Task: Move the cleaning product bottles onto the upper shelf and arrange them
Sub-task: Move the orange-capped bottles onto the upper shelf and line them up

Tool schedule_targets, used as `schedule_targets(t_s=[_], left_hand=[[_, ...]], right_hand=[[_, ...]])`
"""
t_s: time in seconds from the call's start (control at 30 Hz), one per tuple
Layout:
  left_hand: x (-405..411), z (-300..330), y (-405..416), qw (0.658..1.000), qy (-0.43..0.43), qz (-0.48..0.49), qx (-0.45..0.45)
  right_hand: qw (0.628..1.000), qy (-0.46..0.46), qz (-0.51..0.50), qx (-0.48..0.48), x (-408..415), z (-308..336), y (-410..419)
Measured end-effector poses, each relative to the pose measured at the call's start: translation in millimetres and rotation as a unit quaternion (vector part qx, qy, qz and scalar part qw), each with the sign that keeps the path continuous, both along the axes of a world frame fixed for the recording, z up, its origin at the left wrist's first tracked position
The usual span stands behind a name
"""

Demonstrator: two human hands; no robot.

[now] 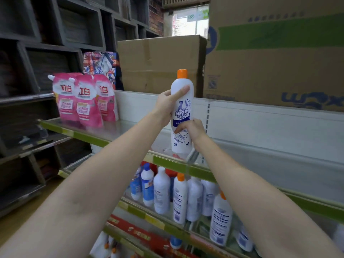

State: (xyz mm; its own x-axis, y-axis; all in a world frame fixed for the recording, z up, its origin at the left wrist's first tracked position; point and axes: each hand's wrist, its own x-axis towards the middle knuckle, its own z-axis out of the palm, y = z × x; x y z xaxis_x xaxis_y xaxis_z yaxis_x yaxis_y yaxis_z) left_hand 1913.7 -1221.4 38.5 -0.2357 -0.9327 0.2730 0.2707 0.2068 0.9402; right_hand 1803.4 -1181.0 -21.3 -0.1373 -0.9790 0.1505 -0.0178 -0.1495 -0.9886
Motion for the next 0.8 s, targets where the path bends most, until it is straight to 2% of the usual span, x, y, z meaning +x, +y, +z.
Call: schedule_targets(t_s=[0.33,0.63,0.8], left_hand=[[95,-5,-93,0.999,-0.024,0.034,0.012],[162,5,-190,0.993,-0.012,0.114,-0.007],[186,6,-237,0.99,-0.056,0.131,-0.016]], right_hand=[[0.998,-0.01,0.052,0.025,94,-6,-108],[0.986,0.072,0.144,0.044,145,9,-216],[0.982,0.086,0.16,0.059,165,4,-272]])
